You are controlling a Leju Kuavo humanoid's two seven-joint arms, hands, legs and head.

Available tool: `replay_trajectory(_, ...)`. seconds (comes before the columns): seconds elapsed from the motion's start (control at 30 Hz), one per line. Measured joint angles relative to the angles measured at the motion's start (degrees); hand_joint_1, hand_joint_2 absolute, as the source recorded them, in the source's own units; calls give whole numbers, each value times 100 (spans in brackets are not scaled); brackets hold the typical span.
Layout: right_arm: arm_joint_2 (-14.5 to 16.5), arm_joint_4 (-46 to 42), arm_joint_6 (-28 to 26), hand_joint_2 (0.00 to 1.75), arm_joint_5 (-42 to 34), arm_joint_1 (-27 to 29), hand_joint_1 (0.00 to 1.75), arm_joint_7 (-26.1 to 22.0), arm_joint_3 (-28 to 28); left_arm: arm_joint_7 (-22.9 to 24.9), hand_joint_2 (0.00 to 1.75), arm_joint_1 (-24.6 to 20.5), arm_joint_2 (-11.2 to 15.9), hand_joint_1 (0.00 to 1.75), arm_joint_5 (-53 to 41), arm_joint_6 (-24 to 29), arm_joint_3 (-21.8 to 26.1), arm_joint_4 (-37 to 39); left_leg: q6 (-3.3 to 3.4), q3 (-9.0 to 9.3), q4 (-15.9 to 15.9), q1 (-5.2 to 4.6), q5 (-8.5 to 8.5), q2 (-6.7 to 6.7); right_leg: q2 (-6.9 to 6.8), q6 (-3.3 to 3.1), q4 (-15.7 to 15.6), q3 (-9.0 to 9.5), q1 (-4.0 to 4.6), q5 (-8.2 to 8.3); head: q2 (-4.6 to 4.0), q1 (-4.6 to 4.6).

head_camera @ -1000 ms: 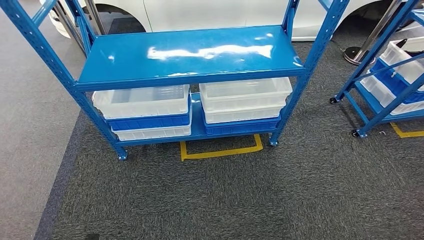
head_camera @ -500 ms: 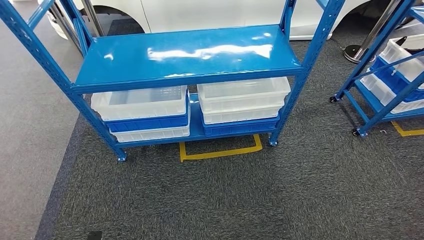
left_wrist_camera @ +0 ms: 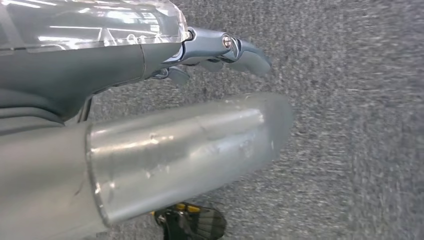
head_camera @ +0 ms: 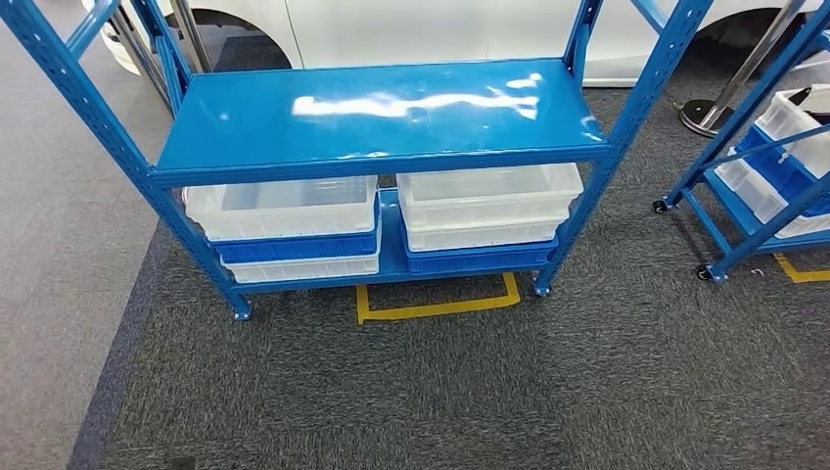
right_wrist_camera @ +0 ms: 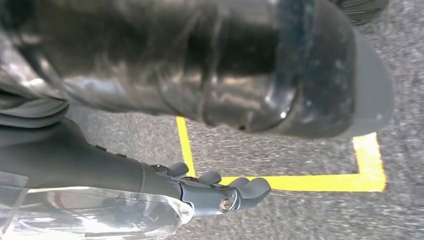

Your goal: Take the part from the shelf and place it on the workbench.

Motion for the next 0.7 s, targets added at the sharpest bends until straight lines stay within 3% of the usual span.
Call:
replay_trajectory(0.07, 8, 4, 0, 0, 2, -11, 0, 3, 0, 1, 0, -12, -7, 0, 1, -1, 7, 3, -54, 11, -9, -16, -54, 7, 3, -45, -115, 48, 24, -63, 0, 0)
replay_trajectory(0.17, 33, 5, -2, 0, 3, -10, 0, 9, -3, -1, 0, -26, -15, 0, -1, -2, 10, 4, -148, 43, 107, -5, -184, 20, -4, -131, -204, 162, -16, -115, 0, -3)
replay_trajectory(0.2, 43, 5, -2, 0, 4, -7, 0, 13, -4, -3, 0, -29, -19, 0, -3, -2, 11, 4, -178, -51, 343, 4, -304, 22, -11, -158, -241, 218, -34, -133, 0, -5)
replay_trajectory(0.27, 49, 6, -1, 0, 4, -7, 0, 18, -3, -1, 0, -28, -22, 0, -8, 0, 18, 5, -224, -494, 1123, 21, -605, 25, -18, -192, -260, 289, -37, -187, 0, -9)
replay_trajectory(0.3, 52, 7, -1, 0, 8, -8, 0, 18, -3, 5, 0, -22, -22, 0, -14, 1, 23, 5, -240, -736, 1476, 26, -686, 25, -14, -194, -259, 321, -37, -218, 0, -9)
replay_trajectory(0.33, 55, 7, 0, 0, 11, -7, 0, 18, -3, 12, 0, -13, -22, 0, -21, 1, 28, 5, -252, -910, 1663, 30, -650, 26, -9, -190, -258, 365, -37, -254, 0, -10)
replay_trajectory(0.37, 59, 7, 1, 0, 17, -3, 0, 18, -3, 19, 0, -4, -22, 0, -32, 1, 32, 5, -257, -976, 1617, 34, -478, 27, -5, -183, -257, 422, -38, -294, 0, -10)
replay_trajectory(0.4, 63, 7, 2, 0, 25, 2, 0, 18, -4, 25, 0, 3, -22, 0, -42, 2, 37, 5, -255, -935, 1351, 38, -200, 29, -1, -171, -257, 489, -39, -338, 0, -10)
replay_trajectory(0.47, 69, 7, 8, 0, 38, 9, 0, 12, -7, 31, 0, 10, -21, 0, -66, 5, 62, 7, -229, -720, 609, 29, 316, 38, 1, -128, -256, 598, -33, -430, 0, -8)
replay_trajectory(0.5, 72, 8, 13, 0, 44, 6, 0, 3, -8, 34, 0, 6, -20, 0, -78, 7, 82, 9, -201, -630, 343, 17, 423, 41, 4, -100, -250, 615, -25, -461, 0, -9)
replay_trajectory(0.63, 79, 9, 38, 0, 79, -18, 0, -41, -9, 51, 0, 13, -19, 0, -114, 9, 136, 14, -73, -562, 135, 0, 387, 33, 6, 5, -249, 603, -14, -508, 0, -5)
replay_trajectory(0.7, 81, 8, 60, 0, 104, -17, 0, -68, -14, 59, 0, 17, -18, 0, -138, 10, 143, 14, 6, -499, 76, 24, 376, 28, 7, 52, 6, 510, -23, -657, 0, -4)
